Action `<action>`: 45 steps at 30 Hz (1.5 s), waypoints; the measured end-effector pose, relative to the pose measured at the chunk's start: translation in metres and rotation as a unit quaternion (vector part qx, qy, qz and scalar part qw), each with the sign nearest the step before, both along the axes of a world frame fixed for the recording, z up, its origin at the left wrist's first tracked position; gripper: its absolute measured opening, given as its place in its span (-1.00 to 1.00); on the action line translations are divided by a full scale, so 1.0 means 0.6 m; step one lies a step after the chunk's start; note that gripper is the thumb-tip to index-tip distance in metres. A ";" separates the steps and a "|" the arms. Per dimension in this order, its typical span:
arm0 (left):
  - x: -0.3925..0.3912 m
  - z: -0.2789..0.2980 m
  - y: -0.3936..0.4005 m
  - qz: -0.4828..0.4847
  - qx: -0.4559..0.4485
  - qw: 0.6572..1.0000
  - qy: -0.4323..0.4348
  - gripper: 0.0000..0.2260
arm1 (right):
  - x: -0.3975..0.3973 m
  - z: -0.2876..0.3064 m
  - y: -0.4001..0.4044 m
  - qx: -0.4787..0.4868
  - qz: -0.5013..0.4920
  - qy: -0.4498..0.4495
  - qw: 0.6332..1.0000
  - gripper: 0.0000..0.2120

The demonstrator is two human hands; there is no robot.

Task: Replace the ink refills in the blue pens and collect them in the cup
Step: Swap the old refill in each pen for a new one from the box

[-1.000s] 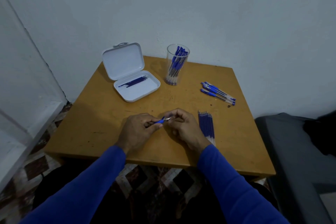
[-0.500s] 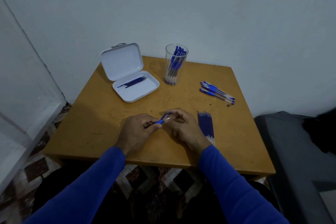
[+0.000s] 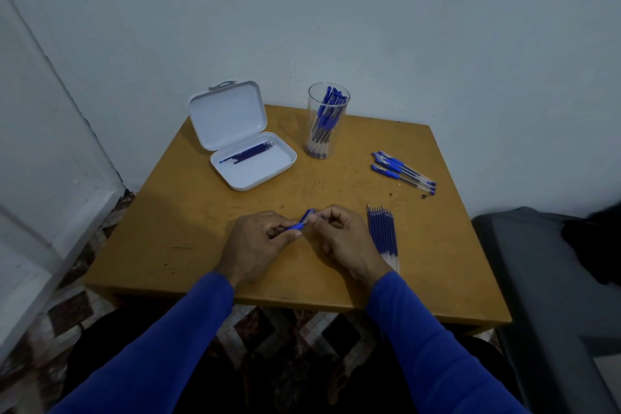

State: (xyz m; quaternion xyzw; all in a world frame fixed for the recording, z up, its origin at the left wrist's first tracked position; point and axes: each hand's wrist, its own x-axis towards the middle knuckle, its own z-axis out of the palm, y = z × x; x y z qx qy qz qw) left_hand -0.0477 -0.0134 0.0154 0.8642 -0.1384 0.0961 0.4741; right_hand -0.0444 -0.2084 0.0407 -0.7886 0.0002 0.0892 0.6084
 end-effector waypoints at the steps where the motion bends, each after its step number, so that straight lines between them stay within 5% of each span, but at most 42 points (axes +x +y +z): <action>1: 0.000 -0.001 0.000 0.000 -0.002 1.000 0.001 -0.86 | 0.001 -0.003 0.000 -0.010 -0.004 0.000 1.000 -0.86; 8: 0.003 -0.006 0.001 0.005 -0.006 1.000 0.013 -0.85 | -0.004 -0.001 -0.002 0.036 -0.062 -0.014 0.997 -0.92; 16: 0.004 -0.006 0.002 0.007 0.003 1.000 0.009 -0.83 | 0.013 -0.007 0.029 -0.216 -0.103 -0.039 0.970 -0.89; 21: 0.004 -0.006 0.002 0.006 0.000 1.000 0.006 -0.84 | 0.022 -0.009 0.035 -0.252 -0.090 -0.038 0.963 -0.87; 31: 0.004 -0.006 0.004 0.003 0.004 1.000 -0.004 -0.85 | -0.010 -0.003 0.029 -0.075 -0.116 -0.014 0.990 -0.87; 34: 0.004 -0.005 0.004 0.001 -0.001 1.000 -0.003 -0.84 | -0.016 0.006 0.026 -0.002 -0.100 0.025 0.995 -0.70; 37: 0.004 -0.005 0.004 -0.001 -0.002 1.000 -0.009 -0.84 | -0.016 0.009 0.028 0.015 -0.069 0.026 0.997 -0.81; 45: 0.006 -0.008 0.003 0.005 -0.024 1.000 -0.011 -0.86 | -0.009 0.014 0.020 0.226 -0.096 0.095 0.965 -0.87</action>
